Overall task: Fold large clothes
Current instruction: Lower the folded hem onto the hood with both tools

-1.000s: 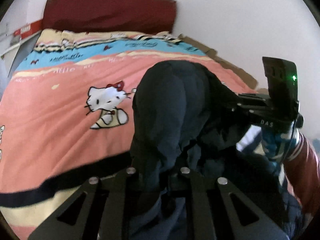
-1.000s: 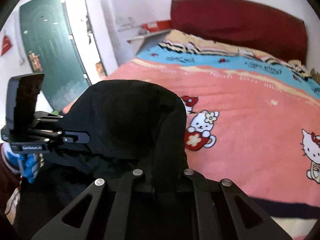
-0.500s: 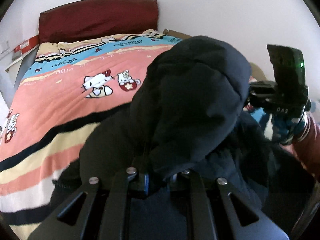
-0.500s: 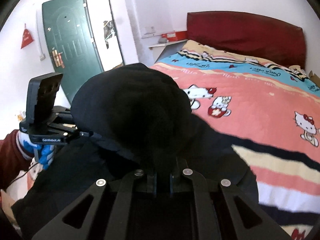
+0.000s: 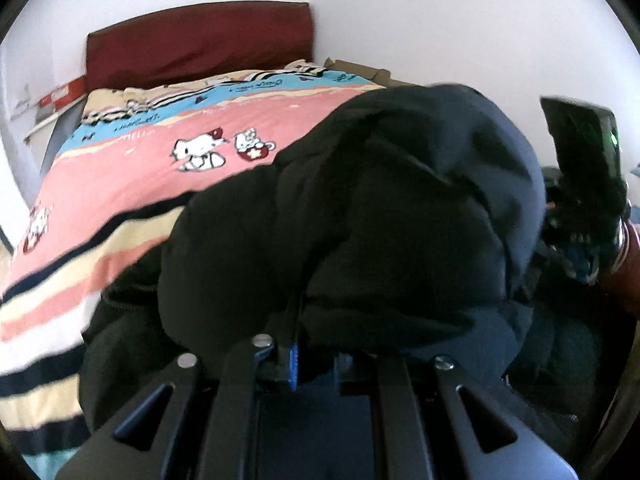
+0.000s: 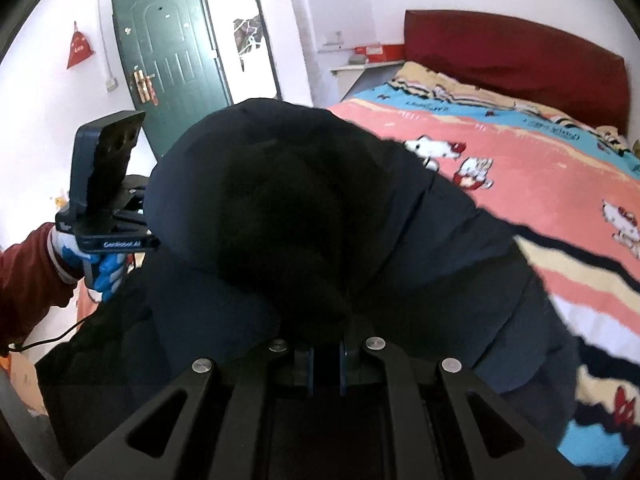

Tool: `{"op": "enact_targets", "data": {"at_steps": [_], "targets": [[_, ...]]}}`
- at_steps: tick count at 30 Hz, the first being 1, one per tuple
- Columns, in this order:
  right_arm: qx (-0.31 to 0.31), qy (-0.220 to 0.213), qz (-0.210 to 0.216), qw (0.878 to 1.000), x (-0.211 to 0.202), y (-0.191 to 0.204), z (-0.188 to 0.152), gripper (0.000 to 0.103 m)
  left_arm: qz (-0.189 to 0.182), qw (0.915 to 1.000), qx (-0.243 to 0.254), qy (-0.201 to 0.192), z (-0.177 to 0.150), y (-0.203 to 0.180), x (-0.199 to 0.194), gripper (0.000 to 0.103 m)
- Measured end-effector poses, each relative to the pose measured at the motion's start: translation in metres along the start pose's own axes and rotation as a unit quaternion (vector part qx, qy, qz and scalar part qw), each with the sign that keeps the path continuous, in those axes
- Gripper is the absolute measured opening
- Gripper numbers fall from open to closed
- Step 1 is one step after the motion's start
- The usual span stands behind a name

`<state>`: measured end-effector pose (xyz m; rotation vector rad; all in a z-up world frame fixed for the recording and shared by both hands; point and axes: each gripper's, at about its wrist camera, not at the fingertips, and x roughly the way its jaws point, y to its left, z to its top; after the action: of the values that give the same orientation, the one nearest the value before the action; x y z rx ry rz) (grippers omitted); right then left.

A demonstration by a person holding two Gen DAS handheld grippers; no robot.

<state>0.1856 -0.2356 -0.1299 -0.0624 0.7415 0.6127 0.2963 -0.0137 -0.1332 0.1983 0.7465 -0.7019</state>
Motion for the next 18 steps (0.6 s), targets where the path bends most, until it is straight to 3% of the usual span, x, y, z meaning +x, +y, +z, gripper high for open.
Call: {"op": "enact_targets", "data": {"at_steps": [7, 18], "targets": [[-0.013, 0.018, -0.017, 1.0, 0.034, 0.003, -0.022, 0.01, 0.015, 0.9997, -0.005, -0.021, -0.019, -0.001, 0.011, 0.01], [-0.011, 0.047, -0.042, 0.998, 0.033, 0.005, -0.016, 0.011, 0.023, 0.9995, -0.021, 0.004, -0.013, -0.003, 0.012, 0.01]]}}
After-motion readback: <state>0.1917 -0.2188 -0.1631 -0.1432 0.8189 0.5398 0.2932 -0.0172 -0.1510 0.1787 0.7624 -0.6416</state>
